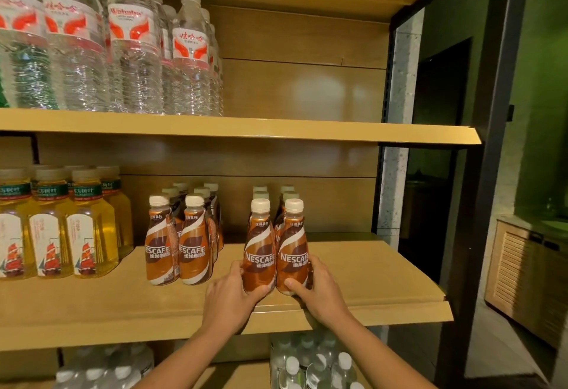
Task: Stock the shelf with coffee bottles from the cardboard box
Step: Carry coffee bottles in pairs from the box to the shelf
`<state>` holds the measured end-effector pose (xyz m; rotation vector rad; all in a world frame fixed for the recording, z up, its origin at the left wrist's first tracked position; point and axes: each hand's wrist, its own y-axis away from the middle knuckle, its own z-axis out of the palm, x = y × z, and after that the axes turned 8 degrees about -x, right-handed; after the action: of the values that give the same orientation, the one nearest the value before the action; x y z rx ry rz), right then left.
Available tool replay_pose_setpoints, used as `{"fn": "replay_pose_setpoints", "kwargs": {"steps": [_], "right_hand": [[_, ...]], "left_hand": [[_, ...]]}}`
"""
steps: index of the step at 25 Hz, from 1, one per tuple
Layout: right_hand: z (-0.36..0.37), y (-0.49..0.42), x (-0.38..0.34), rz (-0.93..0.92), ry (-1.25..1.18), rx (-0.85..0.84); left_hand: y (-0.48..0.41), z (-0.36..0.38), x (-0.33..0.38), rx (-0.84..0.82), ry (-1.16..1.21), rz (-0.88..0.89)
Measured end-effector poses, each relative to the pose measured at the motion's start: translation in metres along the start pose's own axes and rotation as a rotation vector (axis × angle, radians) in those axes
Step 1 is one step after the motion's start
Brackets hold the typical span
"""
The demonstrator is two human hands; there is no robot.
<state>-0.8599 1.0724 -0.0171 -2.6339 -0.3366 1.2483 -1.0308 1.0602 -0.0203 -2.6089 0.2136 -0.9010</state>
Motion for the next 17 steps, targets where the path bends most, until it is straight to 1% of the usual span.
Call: {"fn": "replay_pose_setpoints", "kwargs": {"steps": [2,5,8,12,15,17], "right_hand": [[0.0,0.002,-0.001,0.015,0.127,0.018],[-0.003,0.006,-0.005,0.036,0.377,0.046],[-0.002,0.004,-0.006,0.041,0.419,0.036],[0.0,-0.011,0.003,0.073,0.328,-0.071],[-0.005,-0.023,0.01,0.057,0.125,-0.197],[-0.007,-0.028,0.014,0.036,-0.009,-0.253]], "left_hand": [[-0.003,0.001,-0.001,-0.015,-0.078,-0.007],[-0.007,0.004,-0.003,-0.091,-0.183,-0.061],[-0.011,0.011,-0.007,-0.117,-0.221,-0.077],[-0.024,0.017,-0.013,-0.164,-0.177,-0.088],[-0.034,0.015,-0.016,-0.28,-0.048,-0.096],[-0.037,0.014,-0.015,-0.308,-0.01,-0.098]]}}
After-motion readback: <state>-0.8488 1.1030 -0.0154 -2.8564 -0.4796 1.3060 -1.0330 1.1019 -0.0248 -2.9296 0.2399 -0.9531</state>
